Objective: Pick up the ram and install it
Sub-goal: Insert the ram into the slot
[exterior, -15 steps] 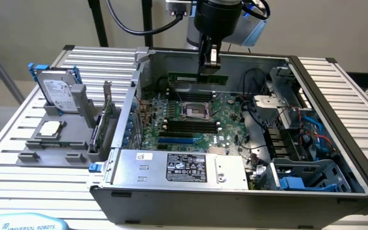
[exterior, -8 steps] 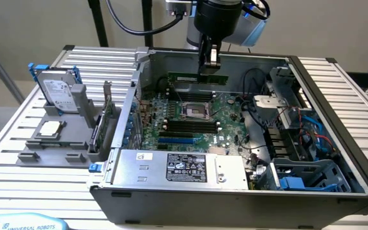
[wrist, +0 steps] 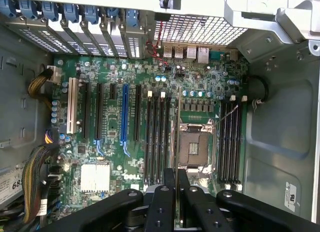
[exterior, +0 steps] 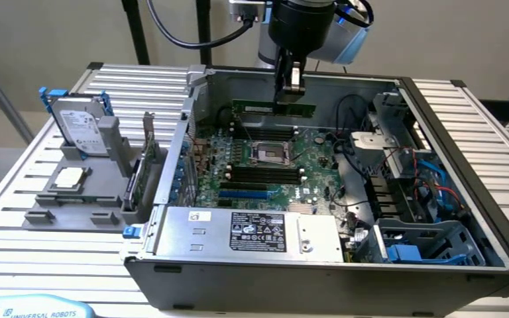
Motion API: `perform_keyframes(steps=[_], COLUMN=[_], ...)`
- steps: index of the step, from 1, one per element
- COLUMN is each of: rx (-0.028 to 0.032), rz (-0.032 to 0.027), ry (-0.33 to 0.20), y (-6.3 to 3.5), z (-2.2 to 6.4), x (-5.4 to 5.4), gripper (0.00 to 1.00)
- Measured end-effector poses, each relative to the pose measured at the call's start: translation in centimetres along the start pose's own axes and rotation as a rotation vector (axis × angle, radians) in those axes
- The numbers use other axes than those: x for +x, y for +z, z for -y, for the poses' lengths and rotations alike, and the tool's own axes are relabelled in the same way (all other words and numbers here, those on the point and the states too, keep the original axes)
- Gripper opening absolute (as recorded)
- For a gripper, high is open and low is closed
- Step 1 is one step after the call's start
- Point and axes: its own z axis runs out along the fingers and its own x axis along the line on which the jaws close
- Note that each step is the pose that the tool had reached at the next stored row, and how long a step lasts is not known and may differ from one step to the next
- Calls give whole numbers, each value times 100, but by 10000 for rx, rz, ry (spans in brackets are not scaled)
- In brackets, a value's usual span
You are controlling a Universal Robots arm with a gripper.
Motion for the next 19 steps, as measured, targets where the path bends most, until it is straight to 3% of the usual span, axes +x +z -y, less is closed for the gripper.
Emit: perform_keyframes(steps=[19], rx=[1], rz=[-1], ry=[-1], y=[332], z=[12], x=[123], gripper=[14])
